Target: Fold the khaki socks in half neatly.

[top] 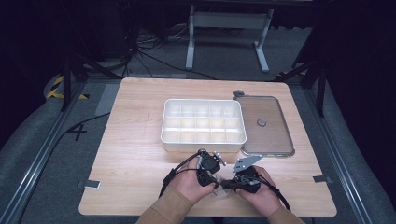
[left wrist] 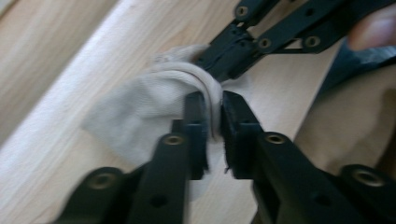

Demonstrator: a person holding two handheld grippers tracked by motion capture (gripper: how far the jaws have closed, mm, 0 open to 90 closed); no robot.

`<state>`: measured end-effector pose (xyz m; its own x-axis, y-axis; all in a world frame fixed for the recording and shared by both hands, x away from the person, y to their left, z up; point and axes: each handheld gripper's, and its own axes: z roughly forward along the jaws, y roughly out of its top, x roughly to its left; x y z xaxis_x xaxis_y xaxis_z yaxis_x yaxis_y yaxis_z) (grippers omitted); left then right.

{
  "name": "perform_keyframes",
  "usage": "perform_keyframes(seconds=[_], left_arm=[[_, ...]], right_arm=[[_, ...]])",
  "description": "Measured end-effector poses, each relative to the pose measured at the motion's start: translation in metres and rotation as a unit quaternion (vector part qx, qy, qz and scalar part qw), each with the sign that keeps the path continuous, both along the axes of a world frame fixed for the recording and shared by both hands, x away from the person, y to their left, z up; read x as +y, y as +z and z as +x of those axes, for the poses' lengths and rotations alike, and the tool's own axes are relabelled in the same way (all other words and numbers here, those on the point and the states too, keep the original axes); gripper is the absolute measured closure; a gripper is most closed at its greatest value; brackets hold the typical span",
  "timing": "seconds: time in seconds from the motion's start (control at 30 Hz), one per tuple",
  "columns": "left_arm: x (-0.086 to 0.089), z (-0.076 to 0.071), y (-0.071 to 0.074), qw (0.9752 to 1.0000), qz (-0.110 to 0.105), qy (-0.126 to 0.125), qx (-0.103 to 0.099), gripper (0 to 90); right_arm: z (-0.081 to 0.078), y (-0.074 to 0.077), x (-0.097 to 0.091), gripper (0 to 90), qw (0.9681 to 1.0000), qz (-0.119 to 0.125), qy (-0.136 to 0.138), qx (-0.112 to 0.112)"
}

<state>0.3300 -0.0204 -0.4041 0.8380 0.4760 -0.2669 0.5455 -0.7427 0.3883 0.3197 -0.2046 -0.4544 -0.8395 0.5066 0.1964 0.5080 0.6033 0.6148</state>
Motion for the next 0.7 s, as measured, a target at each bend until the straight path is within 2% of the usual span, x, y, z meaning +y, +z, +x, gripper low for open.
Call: perform_keyframes(seconds=[0.03, 0.07, 0.1, 0.2, 0.3, 0.33, 0.43, 0.47, 0.57, 0.6, 0.7], left_arm=[[0.0, 0.0, 0.0, 1.0, 0.0, 0.0, 0.0, 73.5], [0.001, -0.001, 0.002, 1.0, -0.008, 0.002, 0.002, 73.5], [0.004, -0.003, 0.005, 0.9998, -0.018, 0.004, 0.006, 67.3], [0.013, -0.008, 0.014, 0.9987, -0.05, 0.006, 0.011, 63.5], [0.026, -0.011, 0.024, 0.9981, -0.058, 0.019, -0.005, 63.2], [0.031, -0.012, 0.026, 0.9979, -0.058, 0.026, -0.006, 63.4], [0.046, -0.01, 0.028, 0.9971, -0.054, 0.05, -0.017, 64.9], [0.05, -0.01, 0.028, 0.997, -0.05, 0.057, -0.015, 65.5], [0.056, -0.01, 0.026, 0.9964, -0.048, 0.069, -0.013, 66.4], [0.059, -0.011, 0.025, 0.9962, -0.046, 0.073, -0.013, 66.4], [0.064, -0.014, 0.022, 0.9958, -0.041, 0.081, -0.007, 66.9]], right_arm=[[0.0, 0.0, 0.0, 88.3, 1.0, 0.0, 0.0, 0.0], [0.0, 0.0, 0.0, 87.3, 1.0, 0.0, 0.0, -0.001], [-0.001, 0.002, 0.0, 84.9, 1.0, -0.001, 0.002, -0.002], [-0.002, 0.006, -0.002, 84.3, 0.9999, -0.004, 0.002, -0.016], [-0.002, 0.015, -0.005, 84.7, 0.9997, 0.005, -0.003, -0.025], [-0.002, 0.019, -0.006, 85.0, 0.9996, 0.008, -0.007, -0.026], [-0.003, 0.034, -0.004, 85.6, 0.9983, 0.023, -0.004, -0.054], [-0.003, 0.038, -0.001, 85.9, 0.9974, 0.031, 0.002, -0.065], [-0.005, 0.042, 0.002, 86.1, 0.9968, 0.037, 0.007, -0.071], [-0.008, 0.049, 0.011, 86.2, 0.9951, 0.041, 0.022, -0.087], [-0.01, 0.05, 0.023, 86.2, 0.9942, 0.04, 0.038, -0.092]])
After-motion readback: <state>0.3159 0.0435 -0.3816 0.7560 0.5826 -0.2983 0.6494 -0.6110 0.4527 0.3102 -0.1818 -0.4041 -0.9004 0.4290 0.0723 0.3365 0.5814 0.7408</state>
